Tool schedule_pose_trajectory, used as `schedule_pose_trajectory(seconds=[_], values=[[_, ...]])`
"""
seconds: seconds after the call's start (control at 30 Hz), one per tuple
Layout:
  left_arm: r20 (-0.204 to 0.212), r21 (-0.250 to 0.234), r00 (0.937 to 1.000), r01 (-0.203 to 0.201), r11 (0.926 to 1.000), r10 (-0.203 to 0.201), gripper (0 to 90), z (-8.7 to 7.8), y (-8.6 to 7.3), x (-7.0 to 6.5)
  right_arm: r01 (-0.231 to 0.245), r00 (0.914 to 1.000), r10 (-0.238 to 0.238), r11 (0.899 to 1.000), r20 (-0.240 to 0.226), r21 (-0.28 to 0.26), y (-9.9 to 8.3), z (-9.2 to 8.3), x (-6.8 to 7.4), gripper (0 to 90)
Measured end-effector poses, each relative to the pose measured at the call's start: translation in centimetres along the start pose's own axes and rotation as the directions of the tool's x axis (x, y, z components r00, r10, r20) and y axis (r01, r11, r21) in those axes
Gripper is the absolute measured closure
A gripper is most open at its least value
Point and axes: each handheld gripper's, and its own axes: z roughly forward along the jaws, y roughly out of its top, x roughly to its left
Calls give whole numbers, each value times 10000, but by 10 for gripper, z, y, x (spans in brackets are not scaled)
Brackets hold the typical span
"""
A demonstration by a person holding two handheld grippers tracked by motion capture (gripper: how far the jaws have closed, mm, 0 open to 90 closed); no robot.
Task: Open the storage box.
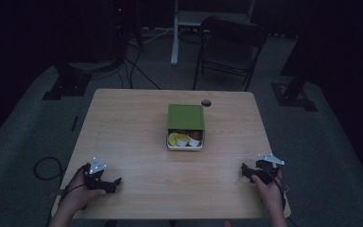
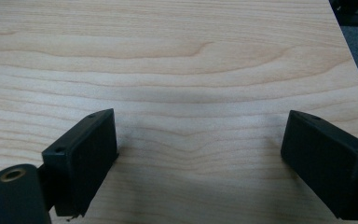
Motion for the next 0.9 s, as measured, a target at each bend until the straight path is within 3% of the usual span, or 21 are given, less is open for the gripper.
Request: schedule_pose_trajectory(seconds=[0.3,0.43,0.9], values=[[390,-55,9985,-395,9992,397,9,1,1,-2,8,10000,-8,10000,-4,-3,0,0,0,101],[352,-151,9967,-723,9973,728,13,2,3,-5,3,10000,-3,10000,-5,-2,0,0,0,101],[708,-336,9816,-1752,9840,1772,14,10,28,-29,6,10000,-6,10000,-4,-5,0,0,0,101]])
